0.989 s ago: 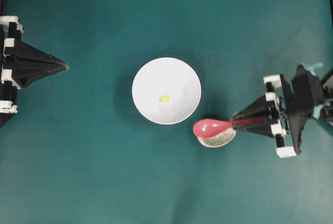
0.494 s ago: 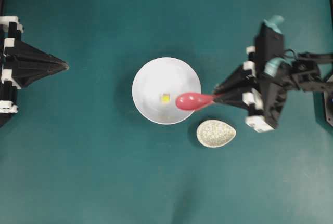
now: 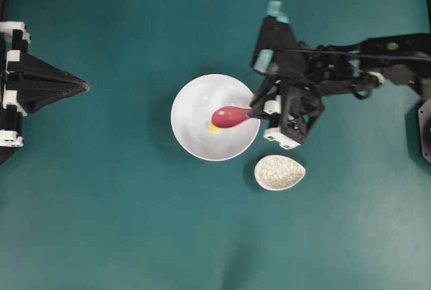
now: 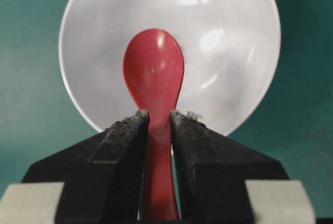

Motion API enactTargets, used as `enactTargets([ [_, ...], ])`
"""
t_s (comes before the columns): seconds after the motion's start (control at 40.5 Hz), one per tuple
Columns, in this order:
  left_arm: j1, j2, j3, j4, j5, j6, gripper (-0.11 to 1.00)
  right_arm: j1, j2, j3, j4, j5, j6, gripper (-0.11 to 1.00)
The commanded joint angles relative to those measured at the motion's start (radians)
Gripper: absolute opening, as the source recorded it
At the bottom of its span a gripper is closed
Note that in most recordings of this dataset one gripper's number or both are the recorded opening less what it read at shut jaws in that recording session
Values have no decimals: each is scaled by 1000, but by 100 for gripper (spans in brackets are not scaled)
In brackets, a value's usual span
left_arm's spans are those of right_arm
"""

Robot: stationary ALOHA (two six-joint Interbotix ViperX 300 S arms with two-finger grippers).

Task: Scoop the yellow hexagonal prism block from the bowl with a spoon using the right arm.
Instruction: 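Lower the spoon into the bowl and scoop under the yellow block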

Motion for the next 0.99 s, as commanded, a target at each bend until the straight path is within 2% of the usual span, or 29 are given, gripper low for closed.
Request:
enactTargets([
  [0.0, 3, 8, -12, 3, 0, -2, 0, -11, 17, -69, -6, 66, 0, 21],
  [0.222, 3, 8, -12, 2, 11, -2, 0, -12, 57, -123, -41, 163, 43, 21],
  [0.494, 3, 8, -12, 3, 12, -2, 0, -12, 66, -124, -80, 187, 120, 21],
  [0.964, 3, 8, -12, 3, 12, -3, 0, -12, 127, -135, -80, 202, 126, 21],
])
